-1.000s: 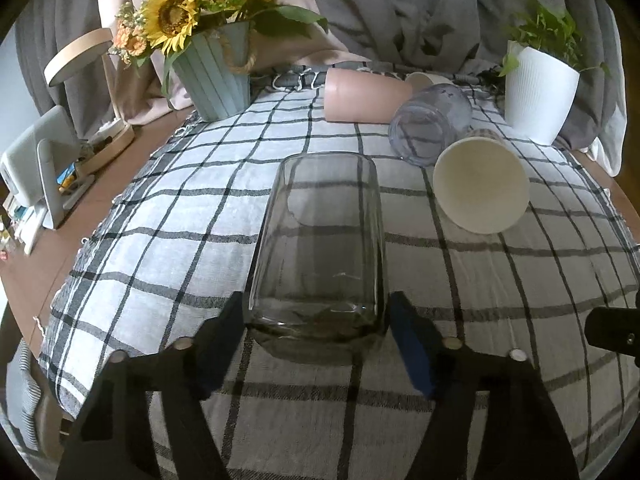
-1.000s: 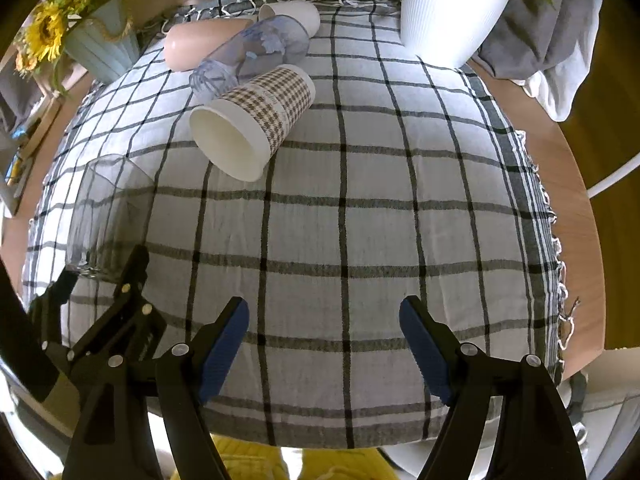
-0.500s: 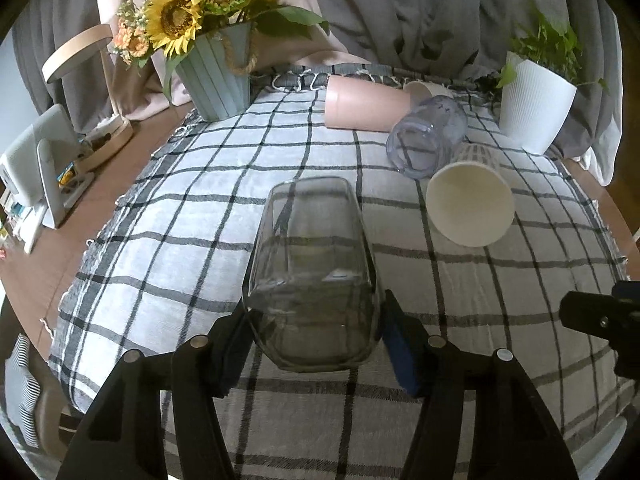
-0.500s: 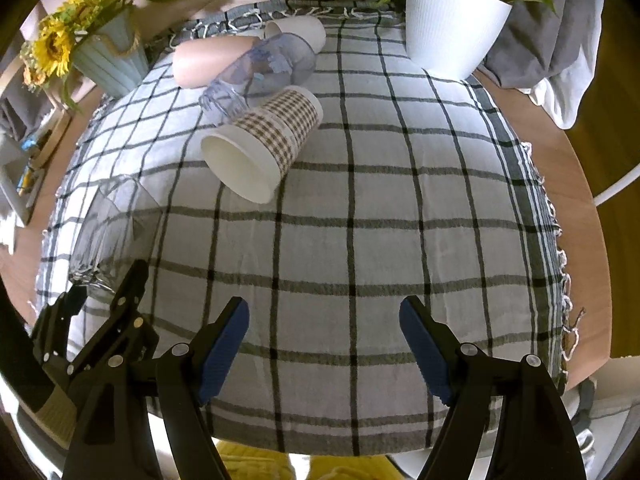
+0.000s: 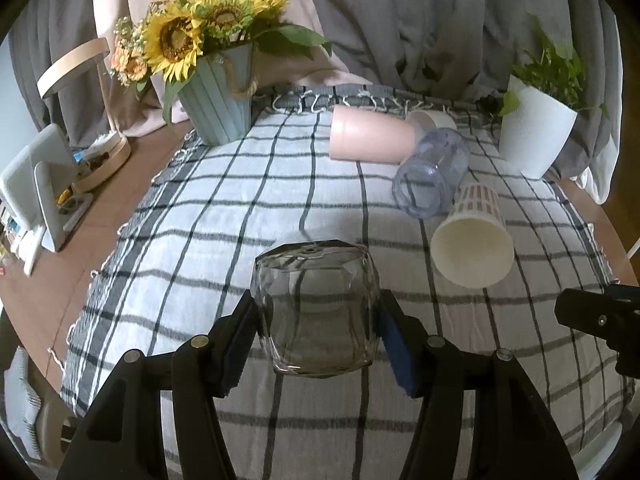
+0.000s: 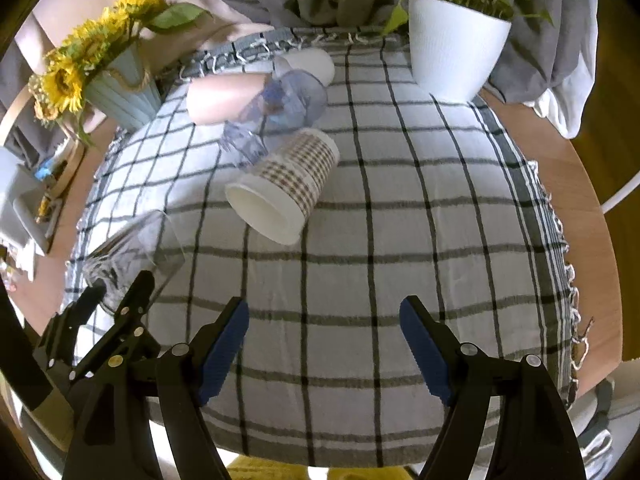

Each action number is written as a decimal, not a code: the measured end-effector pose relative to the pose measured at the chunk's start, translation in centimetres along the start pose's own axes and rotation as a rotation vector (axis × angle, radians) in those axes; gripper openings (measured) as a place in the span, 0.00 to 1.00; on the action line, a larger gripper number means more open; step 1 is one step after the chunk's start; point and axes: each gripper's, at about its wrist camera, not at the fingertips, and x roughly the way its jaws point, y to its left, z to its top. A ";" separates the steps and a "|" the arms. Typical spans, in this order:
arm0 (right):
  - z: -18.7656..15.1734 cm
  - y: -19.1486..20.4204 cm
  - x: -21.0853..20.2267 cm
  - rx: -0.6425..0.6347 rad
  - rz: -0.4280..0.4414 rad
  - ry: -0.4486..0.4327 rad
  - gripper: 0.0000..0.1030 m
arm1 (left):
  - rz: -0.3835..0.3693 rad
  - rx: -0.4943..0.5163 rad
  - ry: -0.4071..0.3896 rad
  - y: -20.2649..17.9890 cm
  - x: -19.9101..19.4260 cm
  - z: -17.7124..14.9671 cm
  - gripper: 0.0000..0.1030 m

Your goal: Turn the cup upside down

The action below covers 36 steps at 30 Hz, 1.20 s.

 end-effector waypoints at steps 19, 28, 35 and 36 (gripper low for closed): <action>1.7 0.8 -1.0 0.055 0.019 -0.067 0.75 | -0.047 -0.043 -0.003 1.2 3.0 4.5 0.55; 1.7 1.0 -1.3 0.083 0.021 -0.070 0.75 | -0.042 -0.017 0.033 1.2 3.3 5.0 0.69; 1.4 1.2 -2.0 0.098 0.014 -0.084 0.76 | -0.064 -0.024 0.034 1.9 0.8 5.7 0.94; 1.4 1.2 -2.3 0.103 0.017 -0.089 0.76 | -0.063 -0.025 0.040 2.0 0.3 5.8 0.97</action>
